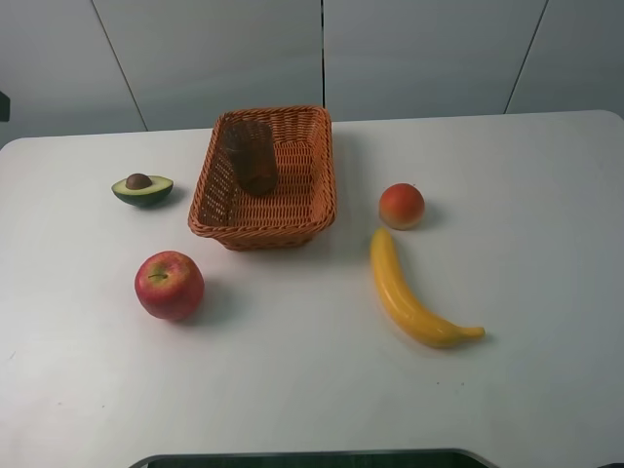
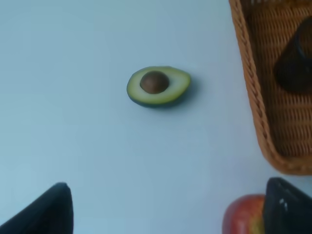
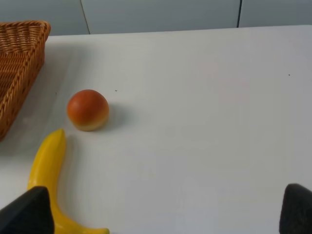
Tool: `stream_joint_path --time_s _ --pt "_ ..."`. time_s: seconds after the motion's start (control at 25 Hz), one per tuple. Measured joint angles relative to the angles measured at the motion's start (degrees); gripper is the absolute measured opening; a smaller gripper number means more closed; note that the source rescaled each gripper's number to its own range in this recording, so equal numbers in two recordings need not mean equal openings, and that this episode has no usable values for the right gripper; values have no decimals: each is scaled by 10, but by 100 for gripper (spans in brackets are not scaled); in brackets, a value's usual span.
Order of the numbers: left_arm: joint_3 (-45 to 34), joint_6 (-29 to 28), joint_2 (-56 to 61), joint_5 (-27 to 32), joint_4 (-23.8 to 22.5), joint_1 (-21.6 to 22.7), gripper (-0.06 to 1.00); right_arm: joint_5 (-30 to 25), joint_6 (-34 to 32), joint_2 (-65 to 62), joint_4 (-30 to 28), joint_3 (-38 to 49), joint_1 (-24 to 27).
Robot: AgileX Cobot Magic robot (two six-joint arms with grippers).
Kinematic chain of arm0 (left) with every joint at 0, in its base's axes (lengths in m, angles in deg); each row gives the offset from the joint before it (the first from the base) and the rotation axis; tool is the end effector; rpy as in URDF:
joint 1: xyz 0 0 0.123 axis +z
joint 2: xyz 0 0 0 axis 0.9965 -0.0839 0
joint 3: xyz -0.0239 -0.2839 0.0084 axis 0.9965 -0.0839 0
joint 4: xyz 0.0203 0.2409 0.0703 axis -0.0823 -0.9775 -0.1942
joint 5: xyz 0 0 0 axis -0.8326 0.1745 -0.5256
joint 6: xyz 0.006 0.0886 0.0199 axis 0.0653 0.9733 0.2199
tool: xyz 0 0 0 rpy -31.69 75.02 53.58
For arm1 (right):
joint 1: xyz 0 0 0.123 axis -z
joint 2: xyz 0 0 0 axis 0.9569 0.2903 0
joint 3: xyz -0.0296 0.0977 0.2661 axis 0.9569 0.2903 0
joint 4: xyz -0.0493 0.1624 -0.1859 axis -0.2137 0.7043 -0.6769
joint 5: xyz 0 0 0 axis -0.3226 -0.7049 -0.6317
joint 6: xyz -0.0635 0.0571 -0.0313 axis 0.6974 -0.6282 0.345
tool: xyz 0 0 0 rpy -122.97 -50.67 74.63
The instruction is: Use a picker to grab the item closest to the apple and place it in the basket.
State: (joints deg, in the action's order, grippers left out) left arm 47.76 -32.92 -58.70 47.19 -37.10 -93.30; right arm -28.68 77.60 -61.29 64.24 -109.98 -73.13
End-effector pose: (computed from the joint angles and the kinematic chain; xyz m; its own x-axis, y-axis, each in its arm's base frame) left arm 0.1730 -0.0193 0.3296 -0.7067 0.0126 -0.7074 0.0385 0.9990 -0.0207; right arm -0.0073 0.0073 0.2751 -0.4884 0.0265 -0.8722 -0.0567 0.9965 0.0620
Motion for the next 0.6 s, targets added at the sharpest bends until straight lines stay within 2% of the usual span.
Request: stream_joint_path --time_s 0.12,0.36,0.6 --pt "-41 9 91 8 0 0 100 0 0 0 0 0 0" --pt "-80 60 273 73 5 0 100 0 0 0 0 0 0" --pt "-115 68 407 132 9 1 100 0 0 0 0 0 0"
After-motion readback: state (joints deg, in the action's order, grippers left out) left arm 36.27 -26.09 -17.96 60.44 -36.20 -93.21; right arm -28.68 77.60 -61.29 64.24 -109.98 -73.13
